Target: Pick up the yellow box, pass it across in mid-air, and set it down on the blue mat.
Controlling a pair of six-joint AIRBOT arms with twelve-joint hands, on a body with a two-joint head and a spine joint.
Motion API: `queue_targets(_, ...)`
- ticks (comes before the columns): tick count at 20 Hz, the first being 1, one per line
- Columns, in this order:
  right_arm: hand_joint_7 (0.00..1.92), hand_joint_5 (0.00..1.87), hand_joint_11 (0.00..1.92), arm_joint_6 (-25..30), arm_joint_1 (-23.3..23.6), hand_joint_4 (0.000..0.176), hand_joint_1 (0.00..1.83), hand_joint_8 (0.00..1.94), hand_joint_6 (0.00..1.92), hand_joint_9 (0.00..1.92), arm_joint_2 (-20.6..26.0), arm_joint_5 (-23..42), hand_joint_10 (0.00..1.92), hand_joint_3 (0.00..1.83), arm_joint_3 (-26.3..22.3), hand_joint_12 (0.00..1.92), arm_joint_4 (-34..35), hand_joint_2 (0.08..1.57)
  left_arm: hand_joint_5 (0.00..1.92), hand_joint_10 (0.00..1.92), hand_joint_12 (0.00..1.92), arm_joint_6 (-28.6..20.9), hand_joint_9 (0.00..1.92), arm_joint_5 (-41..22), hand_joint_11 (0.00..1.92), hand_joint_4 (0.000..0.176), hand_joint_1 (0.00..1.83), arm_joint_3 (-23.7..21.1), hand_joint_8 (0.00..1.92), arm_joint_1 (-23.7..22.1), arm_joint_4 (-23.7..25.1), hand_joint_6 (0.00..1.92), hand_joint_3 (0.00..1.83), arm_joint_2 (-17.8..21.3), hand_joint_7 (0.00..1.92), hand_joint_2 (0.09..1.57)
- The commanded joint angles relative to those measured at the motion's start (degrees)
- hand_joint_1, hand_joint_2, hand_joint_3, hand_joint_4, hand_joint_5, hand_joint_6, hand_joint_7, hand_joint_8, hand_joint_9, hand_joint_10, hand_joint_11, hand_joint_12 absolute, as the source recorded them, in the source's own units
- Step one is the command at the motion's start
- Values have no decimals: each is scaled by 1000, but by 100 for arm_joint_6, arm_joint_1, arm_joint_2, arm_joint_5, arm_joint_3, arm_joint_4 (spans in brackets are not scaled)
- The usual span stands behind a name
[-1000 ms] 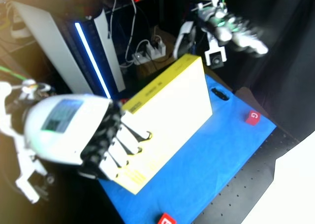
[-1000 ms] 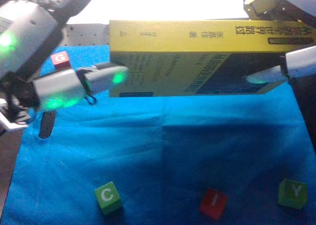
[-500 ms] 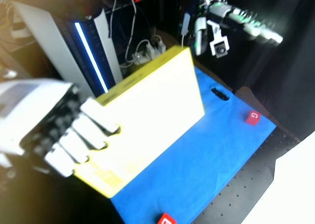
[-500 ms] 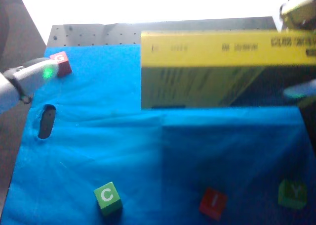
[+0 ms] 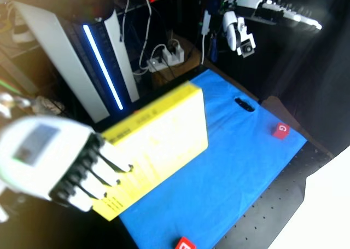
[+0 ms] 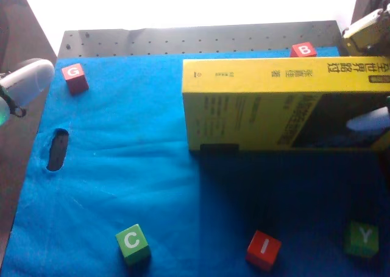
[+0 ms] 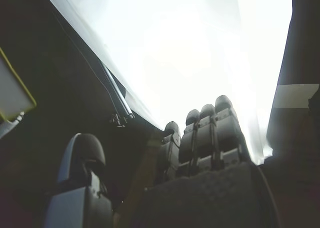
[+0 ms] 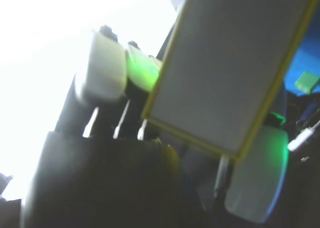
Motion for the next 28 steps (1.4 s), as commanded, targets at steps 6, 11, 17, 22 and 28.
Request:
queue_targets(6,286,163,271,-68,59,5,579,329,224,362,-181,87,888,0,138,1630,-1,1234,0,0,0,-14,0,-714,0,142,384,17,0,-29,73,0,1,10,0,1179)
queue_targets(11,0,0,0,-68,59,134,439,0,0,1,-201,86,3,2,156,104,2,1177,0,0,0,-14,0,-714,0,142,430,16,0,-13,49,0,11,10,0,1213)
queue_targets(17,0,0,0,-68,60,114,384,0,0,0,-193,191,0,3,156,0,14,1181,0,0,0,-15,0,-715,0,159,397,13,0,18,31,0,4,5,0,1218)
queue_targets(22,0,0,0,-68,60,153,241,0,0,0,-47,641,0,0,135,0,153,1145,0,0,0,-15,0,-715,0,153,416,11,0,39,28,0,3,3,0,1221)
queue_targets(28,0,0,0,-69,59,176,226,0,0,0,373,1419,0,0,-64,0,201,1150,0,0,0,-16,0,-715,0,149,406,11,0,56,21,0,0,5,0,1206)
